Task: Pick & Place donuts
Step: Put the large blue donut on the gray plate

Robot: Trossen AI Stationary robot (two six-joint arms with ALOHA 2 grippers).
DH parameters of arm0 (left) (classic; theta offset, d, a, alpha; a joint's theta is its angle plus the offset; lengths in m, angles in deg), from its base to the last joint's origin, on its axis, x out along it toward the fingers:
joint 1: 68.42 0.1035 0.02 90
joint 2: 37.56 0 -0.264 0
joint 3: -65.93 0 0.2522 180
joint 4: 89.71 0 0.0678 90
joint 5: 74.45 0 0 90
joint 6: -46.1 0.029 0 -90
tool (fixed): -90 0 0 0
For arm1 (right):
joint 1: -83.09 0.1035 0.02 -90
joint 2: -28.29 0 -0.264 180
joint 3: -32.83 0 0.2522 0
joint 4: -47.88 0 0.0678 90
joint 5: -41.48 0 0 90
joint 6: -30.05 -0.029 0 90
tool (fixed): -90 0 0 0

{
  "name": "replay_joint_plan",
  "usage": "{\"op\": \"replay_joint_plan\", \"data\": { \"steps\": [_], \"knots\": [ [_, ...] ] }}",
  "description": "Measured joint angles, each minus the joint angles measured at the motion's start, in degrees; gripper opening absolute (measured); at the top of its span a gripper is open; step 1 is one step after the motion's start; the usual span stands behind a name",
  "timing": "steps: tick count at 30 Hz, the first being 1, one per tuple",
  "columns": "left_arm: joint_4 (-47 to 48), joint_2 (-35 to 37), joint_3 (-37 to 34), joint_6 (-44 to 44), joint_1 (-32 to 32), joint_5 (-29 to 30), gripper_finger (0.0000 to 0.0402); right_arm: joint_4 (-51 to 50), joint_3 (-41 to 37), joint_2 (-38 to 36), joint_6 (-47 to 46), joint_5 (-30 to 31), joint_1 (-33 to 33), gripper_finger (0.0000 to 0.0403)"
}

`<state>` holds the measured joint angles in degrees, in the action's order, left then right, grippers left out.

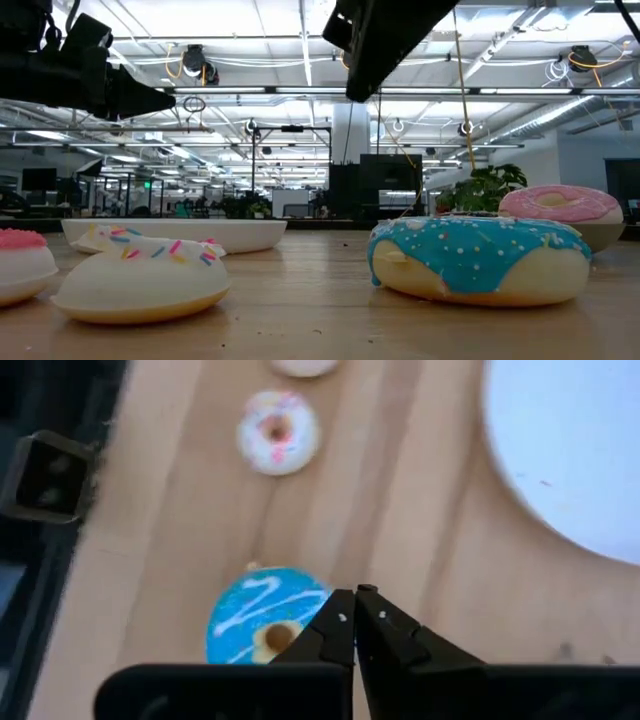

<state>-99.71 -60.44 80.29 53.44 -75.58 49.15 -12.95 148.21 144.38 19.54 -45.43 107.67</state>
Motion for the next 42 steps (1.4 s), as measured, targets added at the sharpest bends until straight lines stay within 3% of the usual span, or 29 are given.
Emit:
{"op": "replay_joint_plan", "data": {
  "steps": [7, 19, 24, 42],
  "knots": [
    [-0.1, 0.0, 0.0, -0.4, 0.0, 0.0, 0.0042, 0.6, -3.6, 0.0, -0.8, -0.2, 0.4, 0.0036],
    [-0.1, 0.0, 0.0, -0.1, 0.0, 0.0, 0.0042, 2.8, -7.9, 0.0, -0.5, -0.4, 0.3, 0.0213],
    [-0.1, 0.0, 0.0, -0.1, 0.0, 0.0, 0.0042, 9.3, -11.2, 0.0, 0.1, -2.5, 0.7, 0.0260],
    [-0.1, 0.0, 0.0, -0.3, 0.0, 0.0, 0.0042, 23.7, -24.5, -0.4, -2.5, -5.2, 0.2, 0.0255]
  ]
}}
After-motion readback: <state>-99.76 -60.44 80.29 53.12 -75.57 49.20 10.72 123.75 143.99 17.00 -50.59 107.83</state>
